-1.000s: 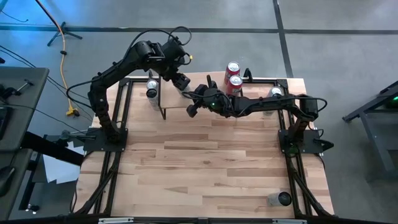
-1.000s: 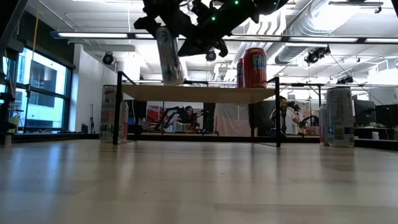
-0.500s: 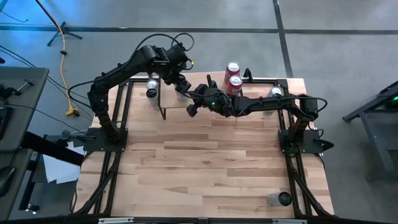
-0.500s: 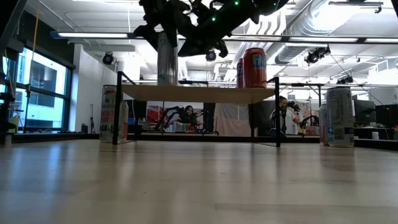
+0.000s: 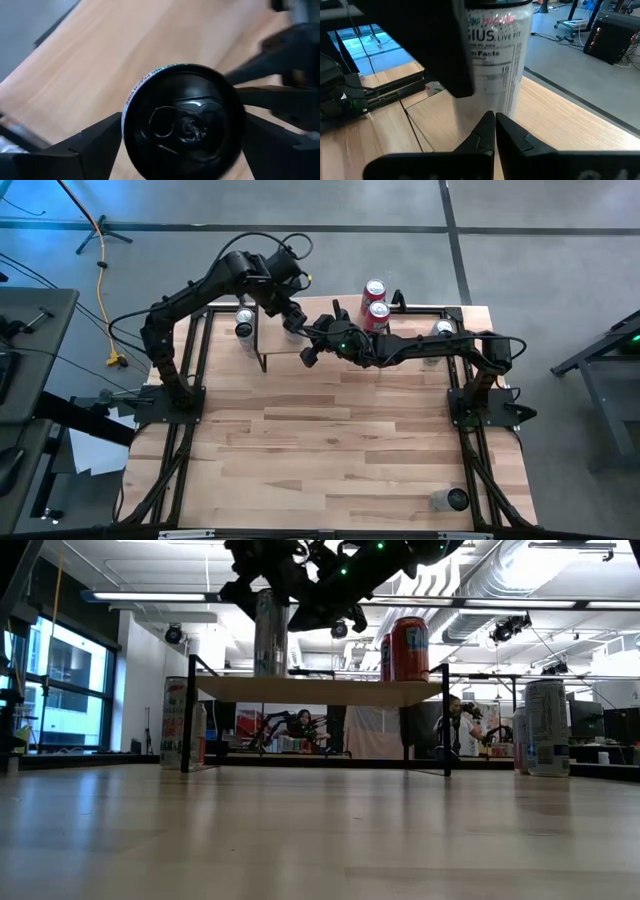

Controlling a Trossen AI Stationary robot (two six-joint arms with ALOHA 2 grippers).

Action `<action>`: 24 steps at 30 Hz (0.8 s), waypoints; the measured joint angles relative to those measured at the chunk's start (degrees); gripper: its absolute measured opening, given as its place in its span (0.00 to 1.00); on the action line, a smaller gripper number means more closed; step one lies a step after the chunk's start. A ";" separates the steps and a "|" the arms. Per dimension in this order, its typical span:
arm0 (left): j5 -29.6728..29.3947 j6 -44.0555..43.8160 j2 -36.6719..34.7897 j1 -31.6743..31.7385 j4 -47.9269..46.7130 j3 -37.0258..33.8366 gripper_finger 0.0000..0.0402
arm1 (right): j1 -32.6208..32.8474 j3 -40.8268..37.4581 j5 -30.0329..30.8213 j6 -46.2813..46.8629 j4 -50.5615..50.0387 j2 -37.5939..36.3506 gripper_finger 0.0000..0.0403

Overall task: Place canned beverage on shelf
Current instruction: Put the bottom black orange soda can on the shelf

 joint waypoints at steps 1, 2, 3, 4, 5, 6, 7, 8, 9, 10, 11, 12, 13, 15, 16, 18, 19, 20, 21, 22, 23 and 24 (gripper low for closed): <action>0.88 1.06 0.00 0.00 -0.05 0.53 0.86 | 0.00 0.00 -0.01 0.00 -0.03 0.00 0.00; 1.17 1.70 0.00 0.00 -0.20 1.17 0.87 | 0.00 0.00 0.01 0.00 -0.12 -0.02 0.00; 1.30 1.97 -0.02 0.00 -0.25 1.90 0.88 | 0.00 0.00 0.00 0.00 -0.13 -0.02 0.00; 1.26 2.00 -0.04 0.00 -0.13 2.73 0.88 | 0.00 0.00 0.01 -0.02 -0.11 -0.02 0.00; 1.09 2.06 -0.08 0.00 0.05 3.45 0.89 | 0.00 0.00 0.02 -0.02 -0.11 -0.02 0.00; 0.69 2.08 -0.09 0.00 0.09 4.17 0.89 | 0.00 0.00 0.00 -0.02 -0.11 -0.02 0.00; 0.11 2.08 -0.11 0.00 0.04 4.84 0.89 | 0.00 0.00 0.00 -0.02 -0.09 -0.02 0.00; -0.93 2.03 -0.11 0.00 -0.14 5.50 0.89 | 0.00 0.00 0.00 -0.02 -0.09 -0.02 0.00; -2.05 2.06 -0.11 0.01 -0.54 6.12 0.89 | 0.00 0.00 0.00 -0.02 -0.09 -0.02 0.00; -2.91 2.19 -0.11 0.10 -1.05 6.76 0.89 | 0.00 0.00 0.00 -0.09 -0.10 -0.02 0.00; -3.22 2.51 -0.11 0.24 -1.58 7.48 0.89 | 0.00 0.00 0.00 -0.60 -0.10 -0.02 0.00; -3.39 2.68 -0.11 0.28 -2.21 8.11 0.89 | 0.00 0.00 0.02 -1.35 -0.12 -0.03 0.00; -3.58 3.06 -0.13 0.30 -2.86 8.74 0.89 | 0.00 0.00 0.00 -2.31 -0.35 -0.17 0.00; -4.92 4.01 -0.41 0.31 -4.02 9.94 0.89 | 0.00 0.00 0.04 -3.76 -1.70 -0.69 0.00; -5.82 4.60 -0.84 0.29 -4.49 10.18 0.89 | 0.00 0.04 0.00 -4.28 -2.53 -1.09 0.00; -6.67 5.94 -2.27 0.26 -4.86 10.18 0.89 | -0.12 0.04 0.07 -5.23 -6.25 -2.24 0.00; -6.76 6.35 -3.03 0.26 -4.83 10.11 0.89 | -0.13 0.04 0.00 -5.54 -7.62 -2.82 0.00; -6.75 6.57 -3.75 0.26 -4.89 10.05 0.89 | -0.19 0.04 0.04 -5.60 -9.86 -3.58 0.00; -6.81 7.01 -4.47 0.23 -4.84 10.04 0.89 | -0.24 0.04 -0.01 -5.60 -11.84 -4.49 0.00; -6.85 7.75 -5.27 0.15 -4.59 10.00 0.89 | -0.24 0.04 -0.01 -5.60 -13.55 -5.43 0.00; -6.87 8.46 -6.22 0.15 -4.13 9.98 0.89 | -0.24 0.04 -0.03 -5.60 -15.11 -6.53 0.00; -6.88 9.04 -7.29 0.15 -3.28 9.98 0.89 | -0.24 0.04 -0.18 -5.60 -16.99 -7.72 0.00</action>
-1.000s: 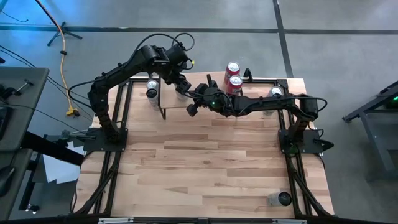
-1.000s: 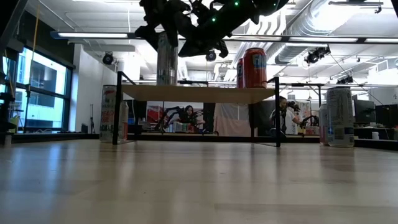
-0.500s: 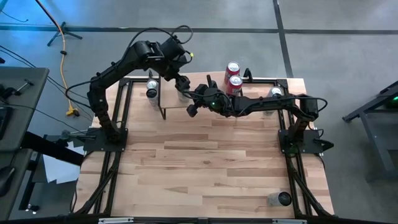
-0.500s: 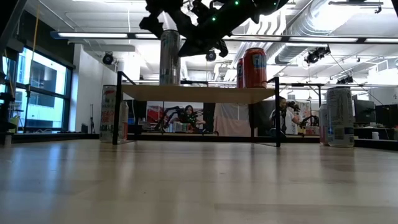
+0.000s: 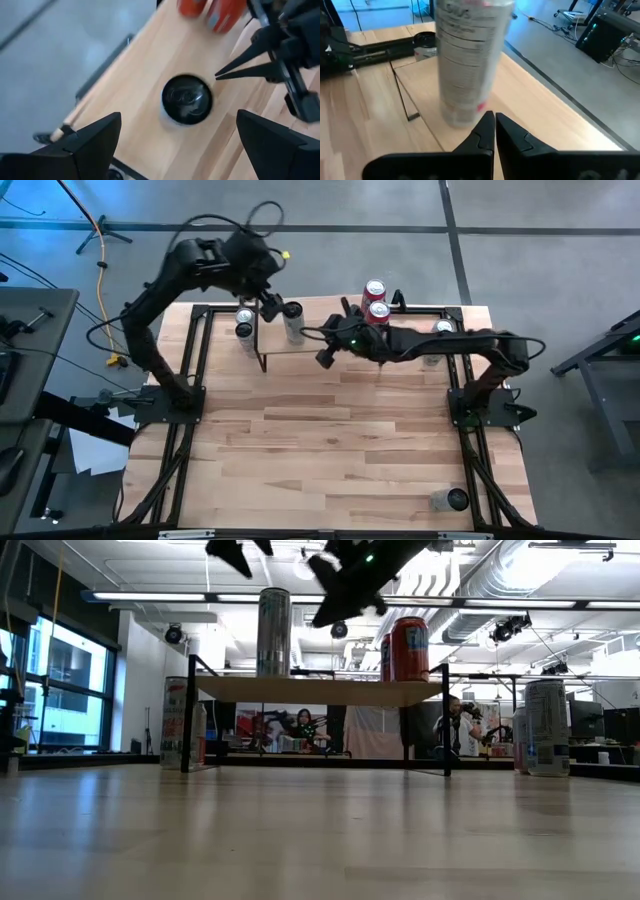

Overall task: Place canned beverage on shelf
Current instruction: Put the bottom black orange soda can on the shelf

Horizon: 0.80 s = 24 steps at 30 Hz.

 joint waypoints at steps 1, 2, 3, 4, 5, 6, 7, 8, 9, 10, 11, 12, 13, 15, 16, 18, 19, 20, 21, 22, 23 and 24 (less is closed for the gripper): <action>-0.02 0.41 -1.13 0.00 0.88 0.00 0.89 | 0.00 0.00 -0.02 -0.01 -1.69 -1.26 0.00; -0.03 0.65 -2.31 0.00 1.68 0.00 0.89 | 0.00 0.00 -0.12 0.00 -3.16 -2.70 0.00; -0.03 1.11 -3.47 -0.01 2.54 0.00 0.89 | 0.05 0.00 -0.27 0.00 -4.76 -4.06 0.00; -0.02 1.69 -4.47 0.00 3.78 0.00 0.89 | 0.26 0.00 -0.60 0.07 -6.01 -5.52 0.00; 0.24 2.06 -5.55 0.00 5.16 0.00 0.89 | 0.46 0.00 -1.30 0.39 -7.31 -7.02 0.00; 1.02 2.39 -6.49 0.00 6.14 0.00 0.89 | 0.80 0.00 -1.97 0.50 -8.67 -8.45 0.00; 1.54 2.78 -7.36 0.00 7.00 0.00 0.89 | 1.16 0.00 -3.01 0.59 -9.48 -9.87 0.00; 2.25 3.43 -8.22 0.00 8.03 0.00 0.89 | 1.55 0.00 -4.06 0.61 -10.66 -11.24 0.00; 3.06 4.08 -8.85 0.00 8.78 0.00 0.89 | 2.00 0.00 -4.66 0.64 -11.80 -12.46 0.00; 4.02 4.71 -9.42 0.00 9.53 -0.21 0.89 | 2.48 0.00 -5.49 0.75 -12.27 -13.58 0.00; 5.33 5.26 -10.21 0.00 10.90 -1.29 0.89 | 3.01 0.00 -5.87 1.15 -13.10 -14.65 0.00; 6.65 5.78 -11.02 0.00 12.47 -3.02 0.89 | 3.61 0.00 -5.84 1.45 -13.94 -15.54 0.00; 7.84 6.04 -12.05 0.00 14.51 -5.47 0.89 | 4.29 0.00 -5.90 1.78 -14.47 -16.47 0.00; 9.75 6.17 -14.51 -0.06 20.07 -12.41 0.89 | 5.70 0.00 -5.76 2.39 -15.84 -17.85 0.00; 10.87 6.14 -16.01 -0.04 23.56 -16.83 0.89 | 6.44 0.00 -5.69 2.95 -16.96 -18.44 0.00; 12.18 5.30 -19.37 -0.04 31.21 -26.91 0.89 | 7.83 0.00 -5.65 3.98 -18.61 -19.35 0.00; 12.64 4.35 -21.23 -0.04 35.48 -32.21 0.89 | 8.59 0.00 -5.60 4.69 -19.91 -19.75 0.00; 13.36 3.45 -23.12 -0.04 39.46 -37.45 0.89 | 9.34 0.00 -5.50 5.47 -20.87 -20.11 0.00; 14.44 2.04 -25.11 -0.04 43.89 -42.65 0.89 | 10.05 0.00 -5.36 6.11 -21.52 -20.45 0.00; 15.60 0.51 -27.11 -0.04 48.28 -47.32 0.89 | 10.81 0.00 -5.22 6.82 -22.46 -20.70 0.00; 16.50 -0.94 -29.25 -0.02 52.68 -51.74 0.89 | 11.54 0.00 -5.04 7.40 -23.15 -20.97 0.00; 17.31 -2.30 -31.30 0.00 56.69 -55.58 0.89 | 12.20 0.00 -4.92 8.13 -23.61 -21.19 0.00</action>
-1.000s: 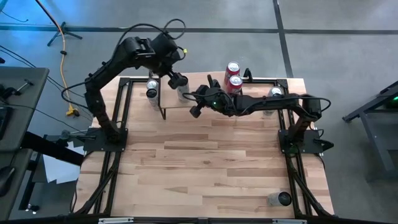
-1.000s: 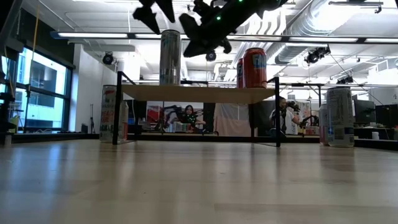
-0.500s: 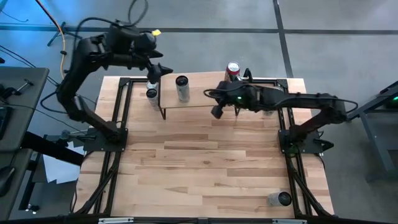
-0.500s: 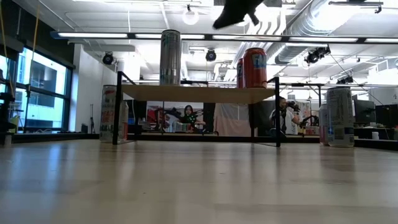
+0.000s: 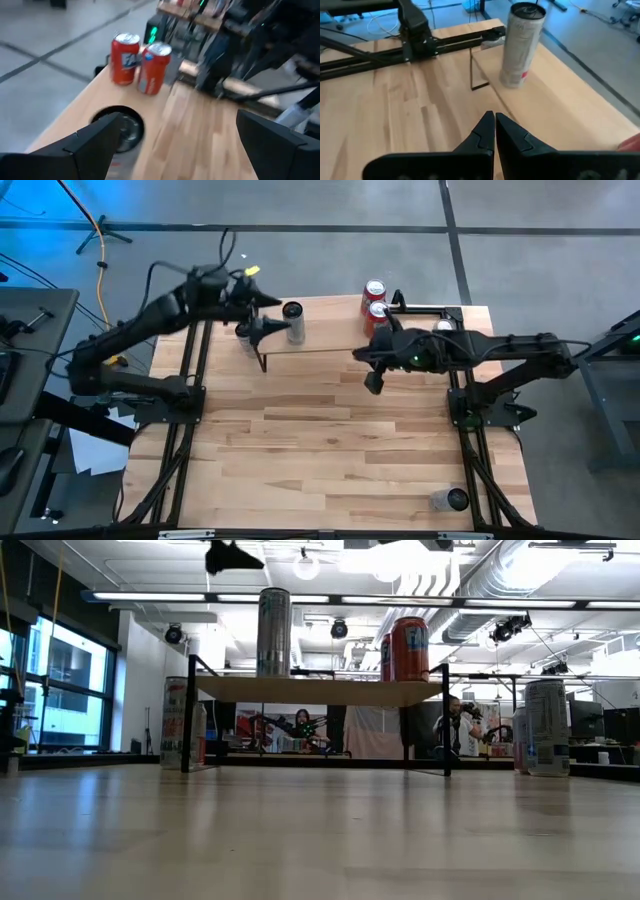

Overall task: Place canned beverage on shelf
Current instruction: Put the bottom black orange soda can on the shelf

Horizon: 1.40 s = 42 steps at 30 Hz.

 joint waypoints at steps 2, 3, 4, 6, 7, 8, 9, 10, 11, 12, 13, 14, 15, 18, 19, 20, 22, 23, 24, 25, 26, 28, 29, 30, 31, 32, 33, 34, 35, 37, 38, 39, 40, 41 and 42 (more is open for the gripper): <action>0.64 -2.16 -4.21 0.11 6.71 -6.63 0.89 | 1.19 0.00 0.93 0.82 -0.23 -0.16 0.00; 0.66 -2.82 -6.25 0.11 9.11 -9.27 0.89 | 1.71 0.00 1.42 1.13 -0.26 -0.14 0.00; 0.63 -2.83 -8.12 0.11 10.94 -11.63 0.89 | 2.12 0.00 1.85 1.52 -0.32 -0.10 0.00; -0.04 -0.51 -11.14 0.11 11.93 -14.75 0.89 | 2.67 0.00 2.01 1.97 -0.26 -0.10 0.00; -0.81 2.63 -12.12 0.11 11.56 -15.91 0.89 | 2.78 0.00 1.95 1.98 -0.23 -0.12 0.00; -1.56 6.53 -12.90 0.11 10.76 -16.93 0.89 | 2.79 0.00 1.93 1.99 -0.26 -0.09 0.00; -2.46 10.60 -13.39 0.11 9.75 -17.81 0.89 | 2.79 0.00 1.93 1.99 -0.21 -0.09 0.00; -2.96 13.82 -13.58 0.11 9.22 -18.42 0.89 | 2.78 0.00 1.94 1.99 -0.09 -0.09 0.00; -3.54 16.09 -13.54 0.11 9.05 -18.65 0.89 | 2.77 0.00 1.96 1.99 0.00 -0.09 0.00; -4.62 17.89 -13.22 0.11 8.91 -18.63 0.89 | 2.74 0.00 1.95 1.99 -0.03 -0.09 0.00; -6.12 19.47 -12.70 0.11 8.93 -18.55 0.89 | 2.70 0.00 1.88 1.99 -0.03 -0.09 0.00; -7.61 20.92 -12.02 0.11 8.86 -18.54 0.89 | 2.68 0.00 1.66 1.99 -0.02 -0.09 0.00; -9.18 22.54 -11.10 0.15 8.59 -18.56 0.89 | 2.68 0.00 0.91 2.00 -0.02 -0.09 0.00; -11.68 26.09 -7.99 0.50 9.32 -18.56 0.89 | 2.71 -0.02 -1.57 3.67 -0.02 -0.07 0.00; -10.97 26.13 -6.97 0.90 9.89 -18.56 0.89 | 2.73 0.00 -2.21 4.34 -0.02 -0.07 0.00; -8.95 25.81 -5.89 1.53 10.34 -18.56 0.89 | 2.73 0.00 -2.93 5.09 -0.02 -0.07 0.00; -4.01 25.45 -3.50 3.00 10.76 -18.56 0.89 | 2.73 -0.02 -4.54 5.96 -0.02 -0.07 0.00; -2.60 25.76 -2.27 3.75 10.76 -18.58 0.89 | 2.73 -0.02 -5.16 6.46 -0.04 -0.07 0.00; -2.25 26.47 -1.21 4.44 11.05 -18.58 0.89 | 2.73 -0.02 -5.58 6.68 -0.02 -0.07 0.00; -2.19 27.23 -0.26 5.15 11.50 -18.58 0.89 | 2.73 -0.02 -5.70 6.86 -0.04 -0.07 0.00; -2.18 27.66 0.71 5.97 12.14 -18.58 0.89 | 2.73 -0.02 -5.68 6.90 -0.02 -0.07 0.00; -1.86 27.38 2.26 7.56 13.92 -18.58 0.89 | 2.73 -0.02 -5.68 6.86 -0.02 -0.07 0.00; -0.71 27.22 2.90 8.31 14.71 -18.58 0.89 | 2.73 -0.02 -5.68 6.67 -0.03 -0.07 0.00; 0.99 27.03 3.49 8.91 15.60 -18.58 0.89 | 2.73 -0.02 -5.68 6.65 -0.04 -0.07 0.00; 2.85 26.61 4.20 9.43 16.71 -18.58 0.89 | 2.73 -0.02 -5.68 6.63 -0.02 -0.07 0.00; 4.93 26.01 4.86 9.79 17.41 -18.58 0.89 | 2.73 -0.02 -5.68 6.62 -0.04 -0.07 0.00; 7.09 25.65 5.48 10.03 17.73 -18.58 0.89 | 2.73 -0.02 -5.68 6.60 -0.04 -0.07 0.00; 8.90 25.64 6.19 10.14 18.17 -18.58 0.89 | 2.73 -0.02 -5.68 6.58 -0.04 -0.07 0.00; 10.36 25.81 6.89 10.26 18.31 -18.58 0.89 | 2.73 -0.02 -5.68 6.55 -0.06 -0.07 0.00; 12.20 26.26 8.20 10.23 18.25 -18.58 0.89 | 2.73 -0.02 -5.68 6.51 -0.19 -0.07 0.00; 12.88 26.24 8.84 10.24 18.64 -18.58 0.89 | 2.73 -0.02 -5.68 6.49 -0.27 -0.05 0.00; 13.81 26.08 9.53 10.25 19.44 -18.58 0.89 | 2.73 -0.02 -5.68 6.49 -0.28 -0.05 0.00; 14.53 25.66 10.21 10.24 20.53 -18.58 0.89 | 2.73 -0.02 -5.68 6.49 -0.28 -0.05 0.00; 14.86 25.28 10.85 10.23 21.64 -18.58 0.89 | 2.73 -0.02 -5.68 6.49 -0.28 -0.05 0.00; 15.16 25.05 11.47 10.23 22.72 -18.58 0.89 | 2.73 -0.02 -5.68 6.49 -0.29 -0.05 0.00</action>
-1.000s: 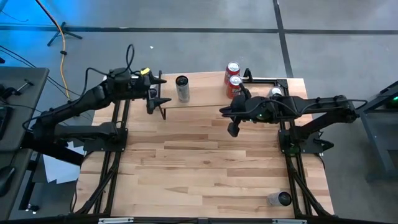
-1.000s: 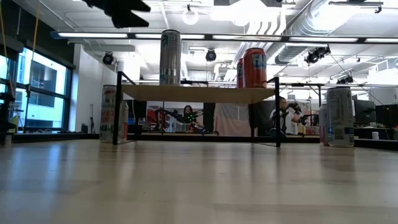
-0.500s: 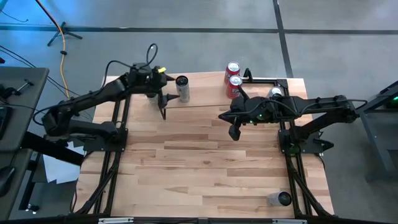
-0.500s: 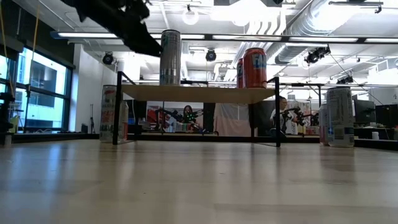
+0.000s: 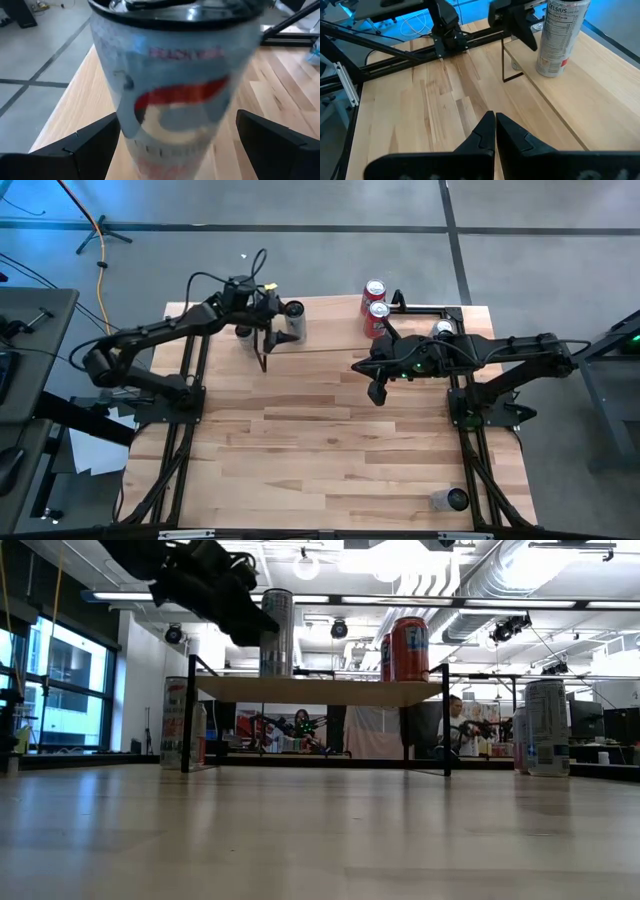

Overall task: Place canned beverage on shelf
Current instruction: Put the bottom black orange soda can on the shelf

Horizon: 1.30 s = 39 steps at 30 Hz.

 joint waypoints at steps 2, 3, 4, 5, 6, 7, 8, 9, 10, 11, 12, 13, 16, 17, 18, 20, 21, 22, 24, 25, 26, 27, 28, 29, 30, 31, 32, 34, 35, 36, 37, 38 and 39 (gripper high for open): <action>0.15 -0.31 1.15 0.00 2.85 0.00 0.89 | 0.00 0.00 0.00 0.00 -0.01 0.00 0.00; 0.17 -0.42 1.52 0.00 3.49 0.00 0.89 | 0.00 0.00 0.00 0.00 -0.02 0.00 0.00; 0.19 -0.78 1.76 0.00 4.04 0.00 0.89 | 0.00 0.00 0.00 0.01 -0.04 0.00 0.00; 0.19 -0.94 1.88 0.00 4.62 0.00 0.89 | 0.00 0.00 -0.02 0.16 -0.11 0.00 0.00; 0.21 -0.88 1.86 0.00 4.68 0.00 0.89 | 0.00 0.00 -0.02 0.25 -0.19 0.02 0.00; 0.28 -0.85 1.86 0.00 4.68 0.00 0.88 | 0.00 0.00 -0.04 0.37 -0.21 0.02 0.00; 0.54 -0.87 1.88 0.00 4.60 0.00 0.87 | 0.00 0.00 -0.04 0.37 -0.21 0.02 0.00; 0.98 -0.87 1.88 0.00 4.49 0.00 0.86 | 0.00 0.00 -0.06 0.39 -0.21 0.02 0.00; 1.55 -0.85 1.88 0.00 4.52 0.00 0.84 | 0.00 0.00 -0.04 0.39 -0.21 0.02 0.00; 1.81 -0.85 1.87 0.00 4.56 0.00 0.81 | 0.00 0.00 -0.06 0.38 -0.21 0.02 0.00; 1.80 -0.85 1.83 0.00 4.57 0.00 0.78 | 0.00 0.00 -0.04 0.39 -0.21 0.02 0.00; 1.77 -0.89 1.73 0.00 4.48 0.00 0.74 | 0.00 0.00 -0.04 0.39 -0.21 0.02 0.00; 1.74 -1.35 1.21 0.02 4.41 0.00 0.61 | 0.00 0.00 -0.04 0.39 -0.21 0.02 0.00; 1.68 -1.58 0.95 0.20 4.12 0.00 0.56 | 0.00 0.00 -0.04 0.39 -0.21 0.02 0.00; 1.67 -1.76 0.69 0.40 3.99 -0.01 0.51 | 0.00 0.00 -0.04 0.39 -0.21 0.02 0.00; 1.68 -2.44 0.05 0.70 3.98 -0.02 0.46 | 0.00 0.00 -0.04 0.42 -0.21 0.02 0.00; 1.69 -2.97 -0.28 0.91 4.09 -0.02 0.45 | 0.00 0.00 -0.04 0.42 -0.21 0.02 0.00; 1.67 -3.73 -0.63 1.23 4.11 -0.02 0.45 | 0.00 0.00 -0.04 0.39 -0.21 0.02 0.00; 1.43 -6.04 -1.15 1.60 4.30 -0.02 0.45 | 0.00 0.00 -0.04 0.42 -0.21 0.02 0.00; 0.79 -7.74 -1.37 1.62 4.52 -0.02 0.45 | 0.00 0.00 -0.04 0.42 -0.21 0.03 0.00; -0.72 -10.21 -1.55 1.62 4.93 -0.02 0.45 | 0.00 0.00 -0.04 0.42 -0.21 0.02 0.00; -2.66 -12.75 -1.65 1.40 5.48 -0.02 0.45 | -0.02 0.00 0.01 0.41 -0.21 0.03 0.00; -4.67 -15.17 -1.76 0.95 6.00 -0.02 0.45 | -0.02 0.00 0.25 0.40 -0.21 0.04 0.00; -6.80 -17.07 -1.81 0.33 6.40 -0.02 0.45 | -0.02 0.00 0.77 0.41 -0.21 0.04 0.00; -9.11 -18.57 -1.79 -0.59 6.97 -0.02 0.46 | -0.02 0.00 1.63 0.41 -0.20 0.03 0.00; -11.54 -19.63 -1.79 -1.76 7.56 -0.02 0.47 | -0.02 0.00 2.73 0.40 -0.21 0.10 0.00; -14.32 -20.72 -1.79 -3.18 8.13 -0.02 0.48 | -0.02 0.00 4.00 0.26 -0.16 0.28 0.00; -20.46 -22.67 -1.79 -6.34 9.18 0.09 0.49 | -0.02 -0.03 6.48 0.07 -0.59 0.44 0.00; -23.91 -23.48 -1.73 -8.07 9.04 0.48 0.49 | -0.03 -0.04 7.77 0.01 -0.85 0.50 0.00; -27.45 -23.76 -1.43 -9.92 9.07 1.05 0.49 | -0.11 -0.04 9.07 0.01 -0.79 0.69 0.00; -31.13 -23.72 -1.14 -11.71 9.17 1.70 0.49 | -0.30 -0.02 10.32 -0.02 -0.90 0.80 0.00; -34.77 -23.61 -0.85 -13.44 9.11 2.32 0.49 | -0.44 -0.05 11.36 -0.02 -1.52 0.94 0.00; -38.54 -23.39 -0.45 -15.20 8.97 3.05 0.50 | -0.44 -0.07 12.34 0.00 -1.93 0.96 0.00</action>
